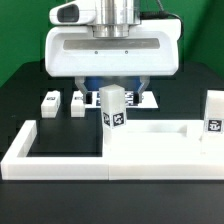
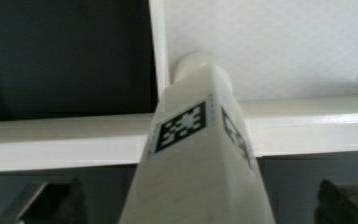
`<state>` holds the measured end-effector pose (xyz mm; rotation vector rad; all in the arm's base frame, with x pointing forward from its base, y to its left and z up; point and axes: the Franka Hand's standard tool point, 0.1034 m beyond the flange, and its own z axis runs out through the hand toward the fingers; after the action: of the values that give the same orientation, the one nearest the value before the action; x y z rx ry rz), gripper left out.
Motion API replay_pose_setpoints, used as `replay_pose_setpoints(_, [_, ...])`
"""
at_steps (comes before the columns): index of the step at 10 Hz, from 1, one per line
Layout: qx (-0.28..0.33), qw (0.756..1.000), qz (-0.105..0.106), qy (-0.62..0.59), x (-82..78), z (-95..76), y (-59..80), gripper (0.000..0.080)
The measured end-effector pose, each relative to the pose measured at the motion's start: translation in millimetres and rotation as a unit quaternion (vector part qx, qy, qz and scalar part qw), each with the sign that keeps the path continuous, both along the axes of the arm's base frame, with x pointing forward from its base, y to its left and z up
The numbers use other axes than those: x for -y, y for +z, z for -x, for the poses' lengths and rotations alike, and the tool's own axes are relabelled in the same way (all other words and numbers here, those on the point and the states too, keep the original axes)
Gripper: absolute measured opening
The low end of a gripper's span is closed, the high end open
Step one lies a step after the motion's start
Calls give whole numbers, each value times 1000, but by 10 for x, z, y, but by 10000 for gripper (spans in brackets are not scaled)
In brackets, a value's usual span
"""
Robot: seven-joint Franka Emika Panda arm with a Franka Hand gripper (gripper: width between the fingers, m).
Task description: Assemble desk
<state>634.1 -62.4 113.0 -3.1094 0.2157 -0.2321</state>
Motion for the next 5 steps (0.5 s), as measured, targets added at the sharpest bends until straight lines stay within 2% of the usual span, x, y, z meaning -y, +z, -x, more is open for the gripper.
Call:
replay_pose_setpoints(1, [0, 1000, 0, 0, 2, 1, -1, 649])
replay_pose_setpoints(2, [0, 1000, -1, -6, 0, 0, -2, 511])
replay_pose_setpoints(3, [0, 999, -10, -54, -7, 0, -4, 511])
replay_pose_setpoints(4, [0, 997, -12, -72, -3, 1, -5, 397])
replay_pose_setpoints(5, [-1, 996, -14, -88, -2, 3, -5, 397])
